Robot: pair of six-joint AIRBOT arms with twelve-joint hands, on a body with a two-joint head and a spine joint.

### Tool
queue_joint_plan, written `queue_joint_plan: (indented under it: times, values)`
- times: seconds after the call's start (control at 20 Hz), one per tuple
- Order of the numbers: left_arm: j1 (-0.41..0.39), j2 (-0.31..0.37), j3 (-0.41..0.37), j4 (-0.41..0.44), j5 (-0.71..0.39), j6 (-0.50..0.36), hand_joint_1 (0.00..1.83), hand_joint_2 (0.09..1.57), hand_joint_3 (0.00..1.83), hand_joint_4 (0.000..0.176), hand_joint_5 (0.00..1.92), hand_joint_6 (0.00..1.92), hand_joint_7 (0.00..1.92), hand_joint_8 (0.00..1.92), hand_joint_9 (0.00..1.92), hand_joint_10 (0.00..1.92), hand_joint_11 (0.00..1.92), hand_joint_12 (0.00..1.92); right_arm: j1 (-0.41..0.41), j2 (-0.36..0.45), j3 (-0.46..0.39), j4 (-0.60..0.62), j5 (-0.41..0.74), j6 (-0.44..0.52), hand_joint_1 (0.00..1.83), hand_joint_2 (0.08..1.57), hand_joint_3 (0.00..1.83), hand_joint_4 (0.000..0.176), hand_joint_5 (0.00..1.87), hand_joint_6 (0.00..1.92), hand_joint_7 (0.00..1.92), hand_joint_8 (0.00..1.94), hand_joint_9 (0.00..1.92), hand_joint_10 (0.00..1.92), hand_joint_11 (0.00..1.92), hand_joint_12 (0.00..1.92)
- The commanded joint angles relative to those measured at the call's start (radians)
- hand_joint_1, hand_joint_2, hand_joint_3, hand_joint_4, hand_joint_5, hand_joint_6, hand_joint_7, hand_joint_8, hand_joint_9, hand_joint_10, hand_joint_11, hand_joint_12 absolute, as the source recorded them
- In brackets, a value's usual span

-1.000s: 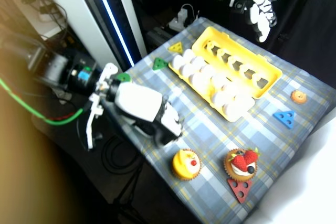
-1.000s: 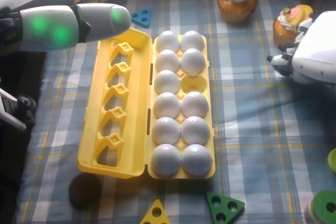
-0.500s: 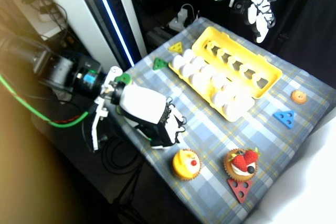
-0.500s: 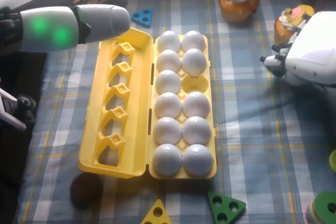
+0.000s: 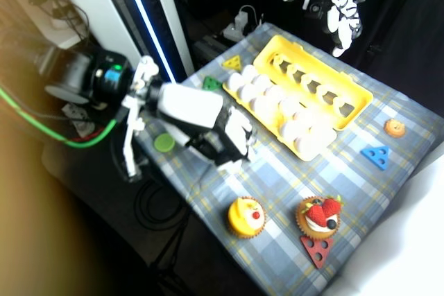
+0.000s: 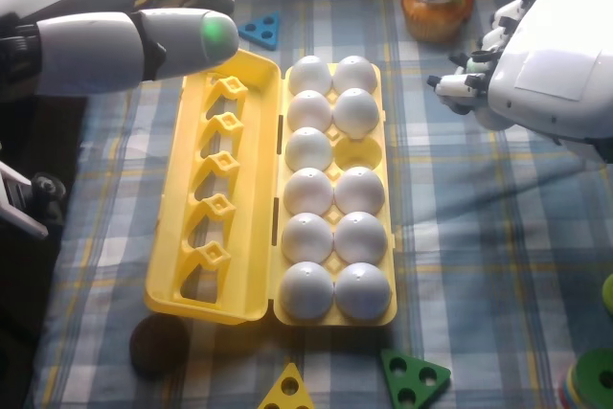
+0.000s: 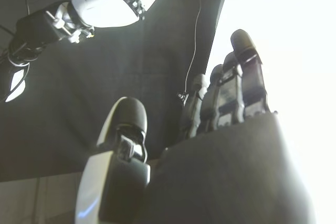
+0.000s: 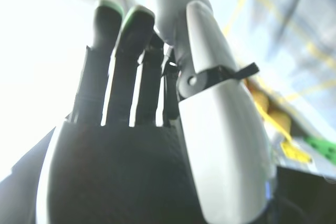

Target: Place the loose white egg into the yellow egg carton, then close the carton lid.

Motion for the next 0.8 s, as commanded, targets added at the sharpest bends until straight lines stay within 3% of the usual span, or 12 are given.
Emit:
queue_joint_plan:
  times: [0.0,0.05,0.1,0.2,0.25,0.3,0.35,0.55,0.6,0.65,0.7,0.75]
  values:
    - [-0.004,0.002,0.001,-0.039,-0.121,-0.005,0.2,1.38,0.0,0.032,0.08,0.0,0.02,0.0,0.05,0.0,0.0,0.57,0.017,0.007,0.002,-0.025,0.131,0.019,1.22,1.27,0.01,0.0,0.68,1.21,0.72,1.64,0.67,1.86,0.69,1.89]
    - [-0.002,0.002,0.001,-0.042,-0.122,-0.004,0.2,1.38,0.0,0.03,0.08,0.0,0.02,0.0,0.05,0.0,0.0,0.57,0.018,0.007,0.004,-0.056,0.145,0.065,1.17,1.3,0.01,0.0,0.6,1.35,0.7,1.65,0.55,1.82,0.57,1.92]
    - [0.0,0.002,0.001,-0.044,-0.124,-0.003,0.2,1.38,0.0,0.026,0.07,0.0,0.01,0.0,0.05,0.0,0.0,0.57,0.018,0.007,0.014,-0.092,0.157,0.149,1.18,1.29,0.0,0.0,0.68,1.24,0.69,1.7,0.58,1.9,0.63,1.92]
    - [0.001,0.002,0.001,-0.047,-0.124,-0.002,0.22,1.38,0.0,0.025,0.07,0.0,0.0,0.0,0.04,0.0,0.0,0.58,0.018,0.007,0.058,-0.22,0.196,0.437,1.18,1.25,0.0,0.0,0.85,1.13,0.64,1.62,0.52,1.77,0.49,1.92]
    - [0.001,0.002,0.001,-0.047,-0.124,-0.002,0.23,1.38,0.0,0.029,0.07,0.0,0.0,0.0,0.03,0.0,0.0,0.55,0.018,0.007,0.079,-0.26,0.222,0.549,1.13,1.2,0.0,0.0,0.85,1.19,0.55,1.26,0.38,1.52,0.23,1.88]
    - [0.001,0.002,0.001,-0.048,-0.124,-0.001,0.22,1.38,0.0,0.032,0.06,0.01,0.0,0.0,0.02,0.01,0.0,0.48,0.018,0.007,0.092,-0.277,0.246,0.617,1.17,1.22,0.0,0.0,0.88,1.21,0.62,1.42,0.38,1.49,0.18,1.89]
    - [0.001,0.002,0.001,-0.049,-0.125,-0.001,0.22,1.38,0.0,0.026,0.06,0.0,0.0,0.0,0.04,0.01,0.0,0.52,0.018,0.007,0.102,-0.282,0.271,0.661,1.17,1.24,0.01,0.0,0.86,1.28,0.61,1.45,0.33,1.48,0.06,1.91]
    - [0.002,0.002,0.001,-0.053,-0.127,0.001,0.19,1.38,0.0,0.024,0.06,0.0,0.0,0.0,0.03,0.0,0.0,0.49,0.018,0.003,0.114,-0.282,0.314,0.712,1.17,1.24,0.0,0.0,0.86,1.27,0.64,1.47,0.43,1.51,0.2,1.91]
    - [0.002,0.001,0.001,-0.054,-0.128,0.002,0.2,1.38,0.0,0.027,0.05,0.0,0.0,0.0,0.02,0.0,0.0,0.47,0.017,-0.004,0.12,-0.282,0.321,0.728,1.1,1.22,0.0,0.0,0.8,1.29,0.57,1.28,0.36,1.54,0.13,1.92]
    - [0.003,0.001,0.001,-0.054,-0.129,0.002,0.2,1.38,0.0,0.025,0.06,0.0,0.0,0.0,0.02,0.0,0.0,0.47,0.017,-0.011,0.125,-0.282,0.324,0.742,1.06,1.22,0.0,0.0,0.8,1.29,0.51,0.94,0.2,1.28,0.03,1.85]
    - [0.003,0.001,0.001,-0.054,-0.129,0.002,0.19,1.38,0.0,0.018,0.06,0.0,0.0,0.0,0.03,0.01,0.0,0.47,0.017,-0.016,0.128,-0.282,0.324,0.748,1.06,1.2,0.0,0.0,0.83,1.25,0.53,0.89,0.21,1.26,0.0,1.82]
    - [0.006,0.001,0.001,-0.056,-0.129,0.002,0.17,1.38,0.0,0.015,0.06,0.0,0.0,0.0,0.03,0.01,0.0,0.51,0.017,-0.02,0.129,-0.284,0.324,0.749,1.14,1.22,0.0,0.0,0.86,1.2,0.66,1.36,0.48,1.5,0.33,1.88]
